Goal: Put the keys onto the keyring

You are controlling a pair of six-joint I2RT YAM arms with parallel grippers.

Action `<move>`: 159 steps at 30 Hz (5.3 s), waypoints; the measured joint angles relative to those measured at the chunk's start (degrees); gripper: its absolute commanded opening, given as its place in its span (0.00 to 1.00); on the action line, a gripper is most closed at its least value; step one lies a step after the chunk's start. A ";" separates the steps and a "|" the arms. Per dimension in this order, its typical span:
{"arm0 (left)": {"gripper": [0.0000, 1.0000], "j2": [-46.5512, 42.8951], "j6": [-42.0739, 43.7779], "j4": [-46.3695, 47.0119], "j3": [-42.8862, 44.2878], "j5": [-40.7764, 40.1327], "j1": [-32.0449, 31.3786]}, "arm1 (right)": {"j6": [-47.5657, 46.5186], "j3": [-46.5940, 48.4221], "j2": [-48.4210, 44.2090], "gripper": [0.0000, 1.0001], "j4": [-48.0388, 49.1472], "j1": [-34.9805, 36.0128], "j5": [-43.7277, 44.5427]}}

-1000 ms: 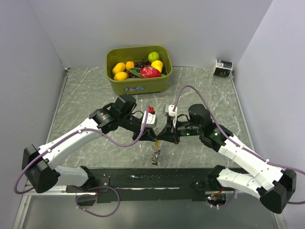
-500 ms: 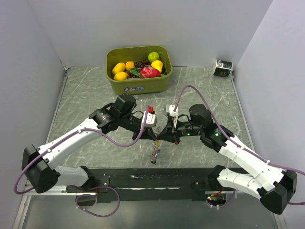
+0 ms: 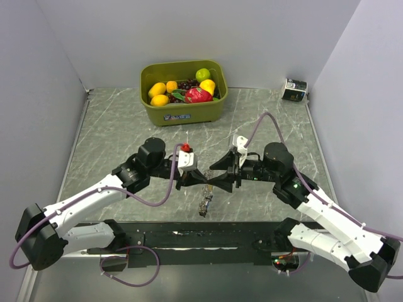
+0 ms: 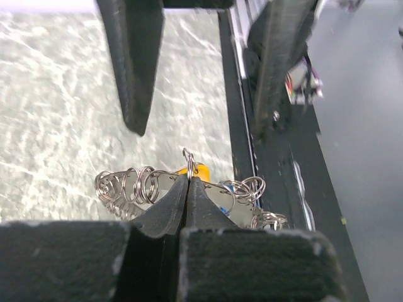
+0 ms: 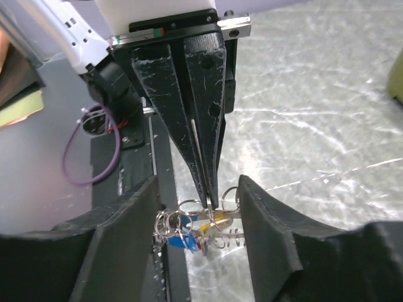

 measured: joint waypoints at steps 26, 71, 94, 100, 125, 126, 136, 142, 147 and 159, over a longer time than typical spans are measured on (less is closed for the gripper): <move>0.01 -5.88 -21.99 49.75 -18.69 -1.84 0.00 | 4.66 -6.34 -5.22 0.52 10.49 -6.58 -9.38; 0.01 -5.92 -22.93 50.53 -18.67 1.73 0.00 | 5.01 -6.56 -2.73 0.00 11.10 -6.95 -16.65; 0.01 -7.58 -21.27 47.54 -18.49 1.70 0.00 | 3.08 -8.70 -3.50 0.19 8.92 -6.95 -16.74; 0.01 -7.69 -21.27 46.73 -18.47 1.75 0.00 | 2.54 -8.63 -7.65 0.56 8.28 -6.95 -16.44; 0.01 -6.99 -21.73 46.73 -17.90 4.07 0.00 | 6.29 -8.33 -4.02 0.50 14.93 -6.95 -20.09; 0.01 -6.99 -21.73 46.73 -17.90 4.07 0.00 | 6.43 -8.33 -4.00 0.47 15.21 -6.95 -20.24; 0.01 -6.88 -21.73 46.73 -17.90 4.09 0.00 | 7.26 -7.48 -3.39 0.33 16.22 -6.95 -20.72; 0.01 -6.75 -21.70 46.73 -17.66 4.13 0.00 | 7.17 -7.48 -2.51 0.17 16.11 -6.95 -21.18; 0.01 -6.64 -21.51 46.69 -17.55 4.11 0.00 | 6.71 -7.48 -2.51 0.06 15.69 -6.95 -21.29; 0.01 -6.67 -21.05 45.83 -17.46 4.07 0.00 | 5.20 -7.28 -2.64 0.00 13.94 -6.95 -20.85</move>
